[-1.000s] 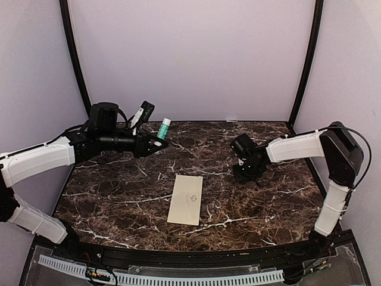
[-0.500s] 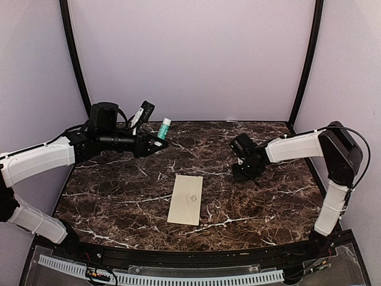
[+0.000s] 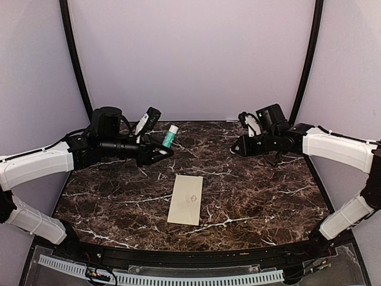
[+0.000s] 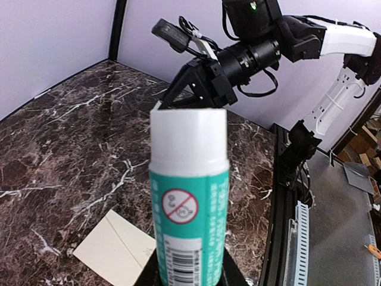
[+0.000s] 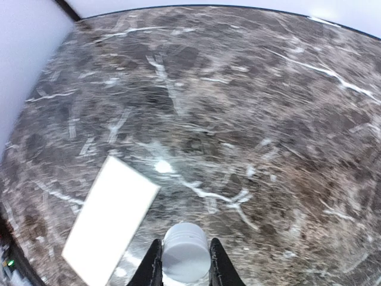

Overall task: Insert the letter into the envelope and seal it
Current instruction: Close the solid glue cap on the solid glue.

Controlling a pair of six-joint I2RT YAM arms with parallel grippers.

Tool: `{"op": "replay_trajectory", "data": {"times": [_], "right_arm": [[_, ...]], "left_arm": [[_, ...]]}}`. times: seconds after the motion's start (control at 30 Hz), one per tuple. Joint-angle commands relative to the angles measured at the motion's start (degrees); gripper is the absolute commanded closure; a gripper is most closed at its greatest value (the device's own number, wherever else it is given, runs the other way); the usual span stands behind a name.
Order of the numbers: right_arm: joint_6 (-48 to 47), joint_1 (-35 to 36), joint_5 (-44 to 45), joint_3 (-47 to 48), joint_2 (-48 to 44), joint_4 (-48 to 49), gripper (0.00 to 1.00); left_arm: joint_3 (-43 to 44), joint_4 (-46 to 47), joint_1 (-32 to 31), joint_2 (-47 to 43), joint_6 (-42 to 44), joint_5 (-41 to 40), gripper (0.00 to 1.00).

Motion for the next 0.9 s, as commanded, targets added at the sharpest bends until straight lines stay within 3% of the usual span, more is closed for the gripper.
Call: {"op": "replay_trajectory", "data": {"times": [0.0, 0.27, 0.37, 0.87], "right_arm": [[-5.1, -0.1, -22.6, 1.9, -3.6, 2.2, 0.89], [2.0, 0.0, -46.2, -3.0, -8.4, 16.4, 0.9], [5.3, 0.4, -50.2, -4.6, -8.5, 23.5, 0.9], [7.8, 5.0, -54.4, -0.1, -2.4, 29.3, 0.91]], "left_arm": [[-0.7, 1.6, -3.4, -1.5, 4.0, 3.5, 1.0], [-1.2, 2.8, -4.8, -1.0, 4.5, 6.3, 1.0], [-0.3, 1.2, -5.0, 0.9, 4.9, 7.0, 1.0], [2.0, -3.4, -7.1, 3.7, 7.6, 9.6, 1.0]]}}
